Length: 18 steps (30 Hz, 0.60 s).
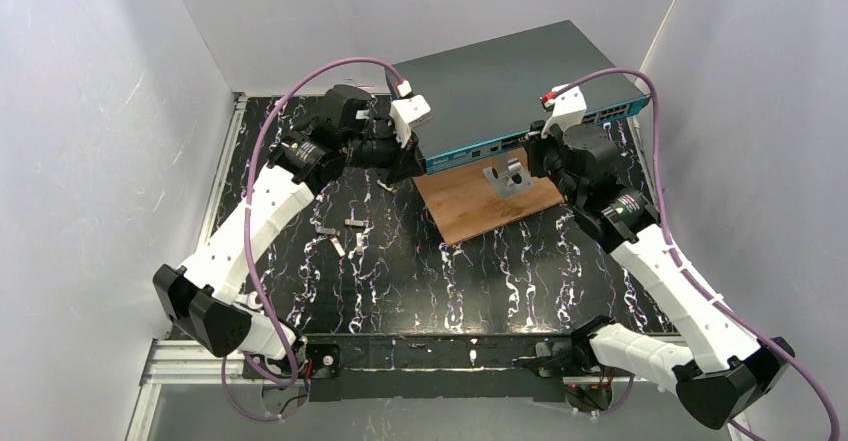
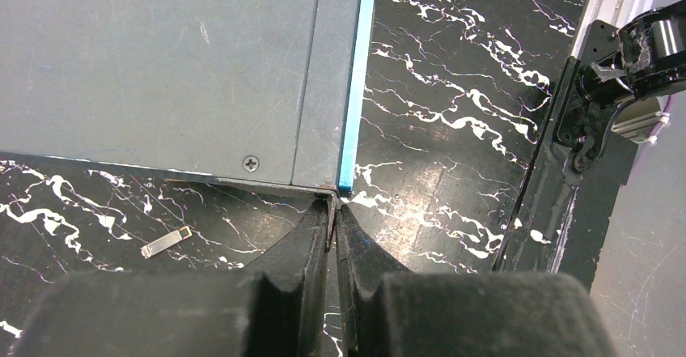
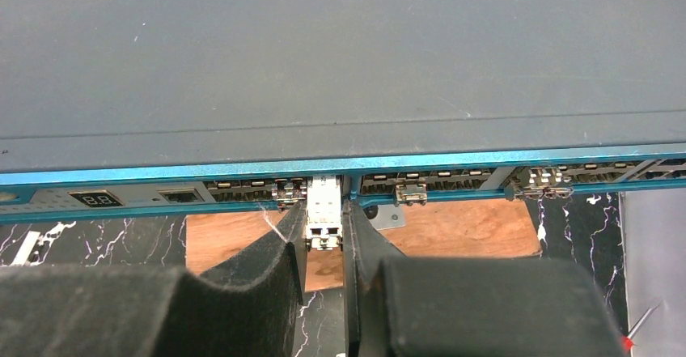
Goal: Insert the plug into the switch port
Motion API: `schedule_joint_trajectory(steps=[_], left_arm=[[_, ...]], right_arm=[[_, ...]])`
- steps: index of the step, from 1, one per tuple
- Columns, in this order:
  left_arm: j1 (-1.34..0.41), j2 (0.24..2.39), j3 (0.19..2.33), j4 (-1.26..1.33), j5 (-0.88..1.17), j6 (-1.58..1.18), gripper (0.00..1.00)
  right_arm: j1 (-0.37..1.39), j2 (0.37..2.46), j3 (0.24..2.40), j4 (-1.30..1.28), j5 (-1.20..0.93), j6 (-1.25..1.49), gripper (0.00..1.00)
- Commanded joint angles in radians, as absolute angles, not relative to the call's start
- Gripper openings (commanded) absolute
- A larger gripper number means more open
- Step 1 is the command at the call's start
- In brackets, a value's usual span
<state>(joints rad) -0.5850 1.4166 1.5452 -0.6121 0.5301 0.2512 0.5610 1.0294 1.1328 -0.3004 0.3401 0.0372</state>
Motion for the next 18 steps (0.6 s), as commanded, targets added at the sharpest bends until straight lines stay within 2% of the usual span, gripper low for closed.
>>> schedule_joint_trajectory(steps=[1,6,10,14,18], left_arm=[[-0.607,1.357,1.541,-0.718,0.588,0.25,0.0],[-0.608,1.365,1.551,-0.718,0.581,0.241,0.0],[-0.608,1.362,1.552,-0.718,0.575,0.243,0.0],[-0.607,1.366,1.552,-0.718,0.577,0.241,0.0],[-0.607,1.367,1.554,-0.718,0.577,0.241,0.0]], right_arm=[[0.554,1.028,1.154,-0.188,0.332,0.046,0.24],[0.554,0.986,1.187,-0.266,0.331,0.057,0.5],[0.554,0.94,1.193,-0.331,0.349,0.074,0.61],[0.554,0.913,1.196,-0.391,0.34,0.086,0.62],[0.554,0.897,1.179,-0.42,0.334,0.105,0.49]])
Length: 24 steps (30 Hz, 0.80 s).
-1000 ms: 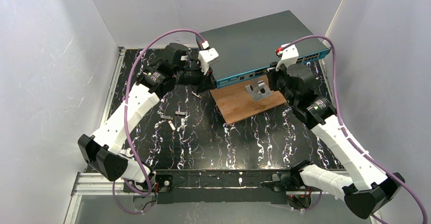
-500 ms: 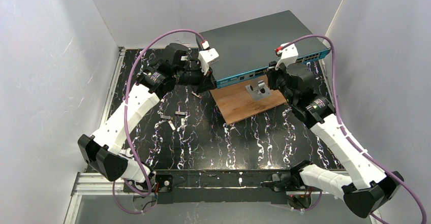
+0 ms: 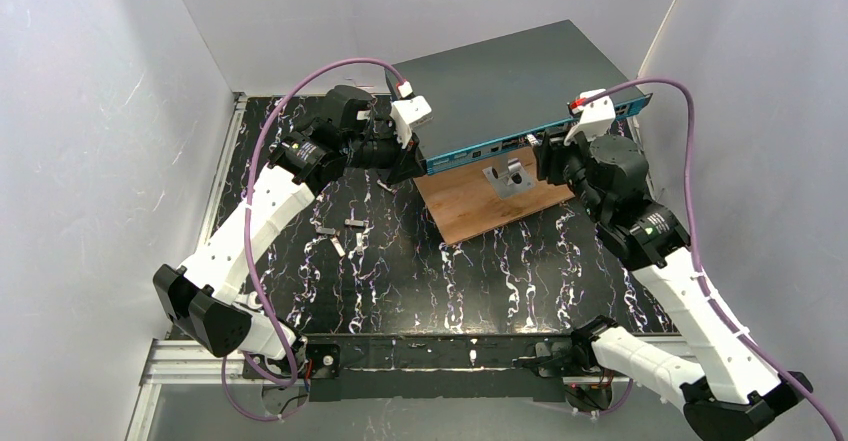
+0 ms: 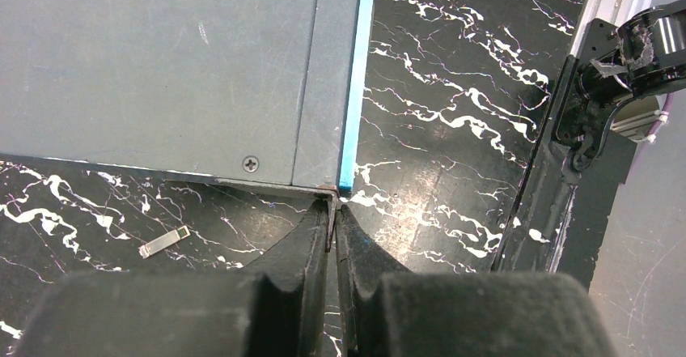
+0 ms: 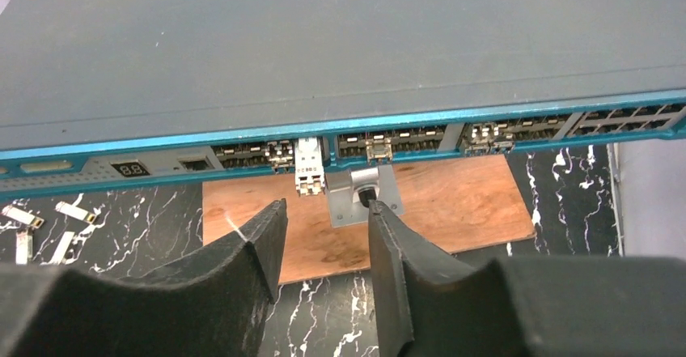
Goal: Insert the plug into the switch port
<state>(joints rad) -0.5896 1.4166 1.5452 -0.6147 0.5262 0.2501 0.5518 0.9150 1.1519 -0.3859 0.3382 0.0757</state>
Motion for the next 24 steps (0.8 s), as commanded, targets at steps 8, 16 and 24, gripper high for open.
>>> schedule_joint_trajectory(steps=[8,16,24], left_arm=[[-0.609,1.369,1.554,-0.718,0.583,0.241,0.0],[-0.609,1.367,1.553,-0.718,0.579,0.241,0.0],[-0.609,1.368,1.553,-0.718,0.578,0.244,0.0]], right_arm=[[0.554,0.911,1.157,-0.407,0.299,0.121,0.07],[0.554,0.934,1.144,-0.363,0.311,0.113,0.01],[0.554,0.965,1.146,-0.323,0.297,0.106,0.01]])
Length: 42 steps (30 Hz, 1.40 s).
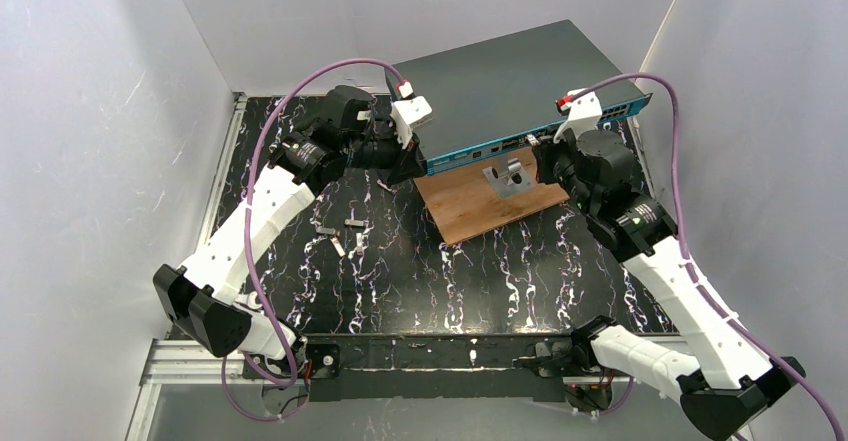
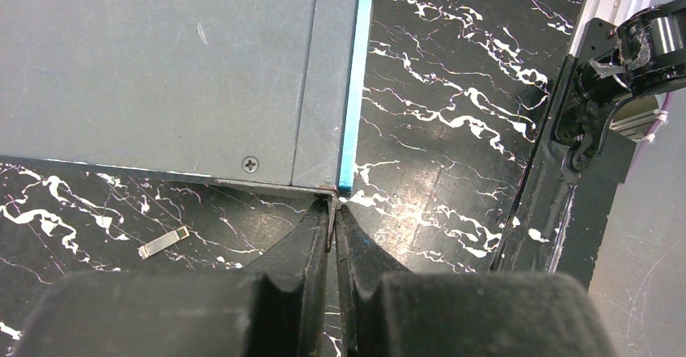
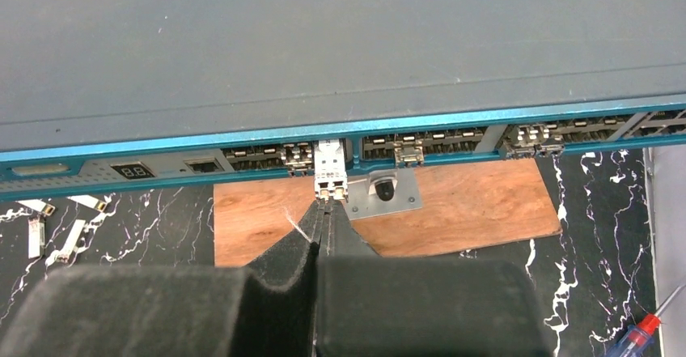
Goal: Insert the plug into the switch port
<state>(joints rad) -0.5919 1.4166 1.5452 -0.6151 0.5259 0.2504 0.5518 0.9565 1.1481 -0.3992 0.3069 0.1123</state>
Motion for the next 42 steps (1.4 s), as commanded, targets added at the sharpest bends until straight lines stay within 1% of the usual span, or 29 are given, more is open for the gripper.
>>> schedule_joint_trajectory(steps=[1,25,34,42], left_arm=[[-0.609,1.367,1.552,-0.718,0.577,0.245,0.0],[-0.609,1.355,1.54,-0.726,0.581,0.254,0.0],[-0.609,1.34,1.524,-0.727,0.584,0.261,0.0],[-0.609,1.335,1.528,-0.729,0.573,0.259,0.0]], right_arm=[[0.554,0.968,1.147,-0.318,0.295,0.105,0.01],[0.554,1.034,1.131,-0.231,0.308,0.074,0.01],[0.554,1.038,1.107,-0.17,0.327,0.065,0.01],[0.554,1.025,1.094,-0.166,0.331,0.064,0.01]])
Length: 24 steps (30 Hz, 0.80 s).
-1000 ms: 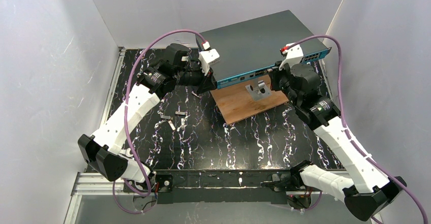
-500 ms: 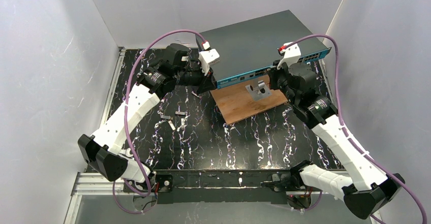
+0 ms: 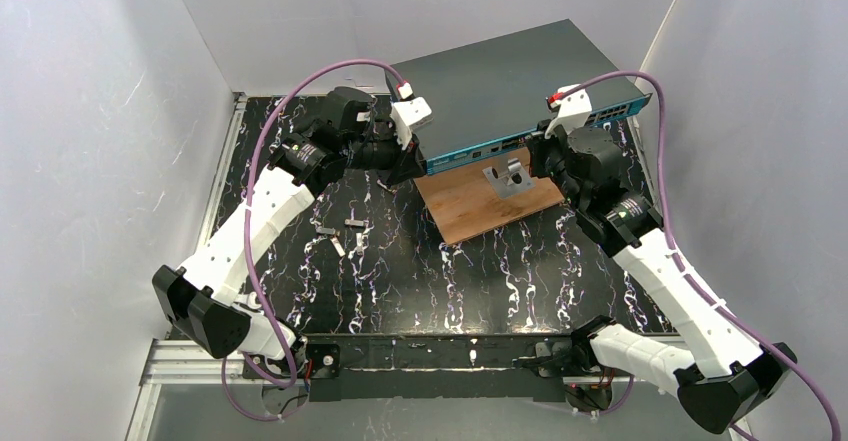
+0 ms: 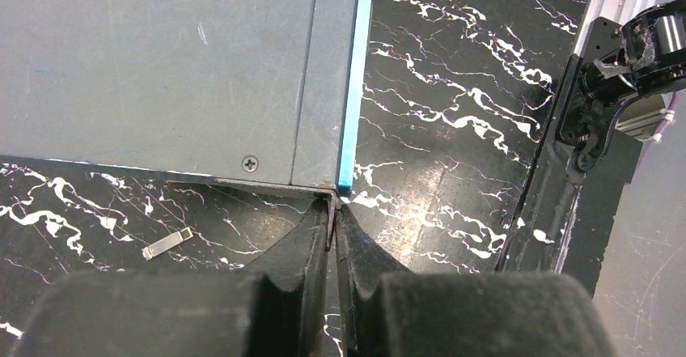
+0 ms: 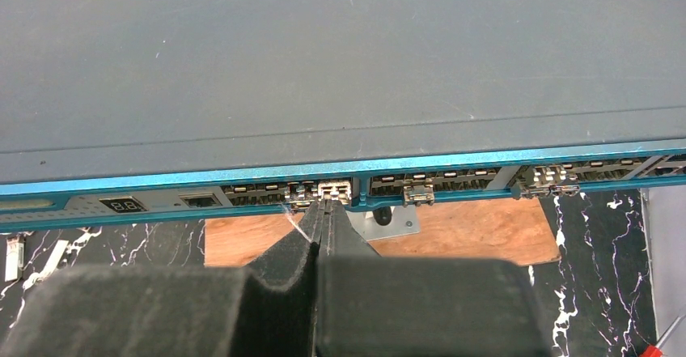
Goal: Insert the plug into the switch port
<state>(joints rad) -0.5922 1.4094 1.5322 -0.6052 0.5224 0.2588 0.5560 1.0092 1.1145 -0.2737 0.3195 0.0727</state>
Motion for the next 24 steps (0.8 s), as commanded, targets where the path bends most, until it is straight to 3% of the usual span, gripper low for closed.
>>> schedule_joint_trajectory(steps=[1,2,4,7,13,19,24], left_arm=[[-0.609,1.337,1.532,-0.729,0.571,0.257,0.0],[-0.609,1.336,1.534,-0.729,0.566,0.255,0.0],[-0.609,1.338,1.54,-0.727,0.551,0.249,0.12],[-0.609,1.341,1.558,-0.727,0.532,0.232,0.39],[-0.609,1.312,1.572,-0.691,0.428,0.168,0.79],[-0.609,1.248,1.555,-0.667,0.188,0.064,0.94],[-0.609,1.14,1.439,-0.688,-0.13,-0.097,0.98]], right_arm=[[0.554,1.015,1.093,-0.17,0.331,0.066,0.02],[0.554,1.007,1.092,-0.176,0.331,0.066,0.04],[0.554,0.991,1.091,-0.196,0.335,0.066,0.09],[0.554,0.958,1.093,-0.23,0.336,0.064,0.17],[0.554,0.881,1.099,-0.309,0.345,0.064,0.39],[0.554,0.797,1.111,-0.383,0.372,0.052,0.72],[0.554,0.71,1.075,-0.406,0.422,0.031,0.96]])
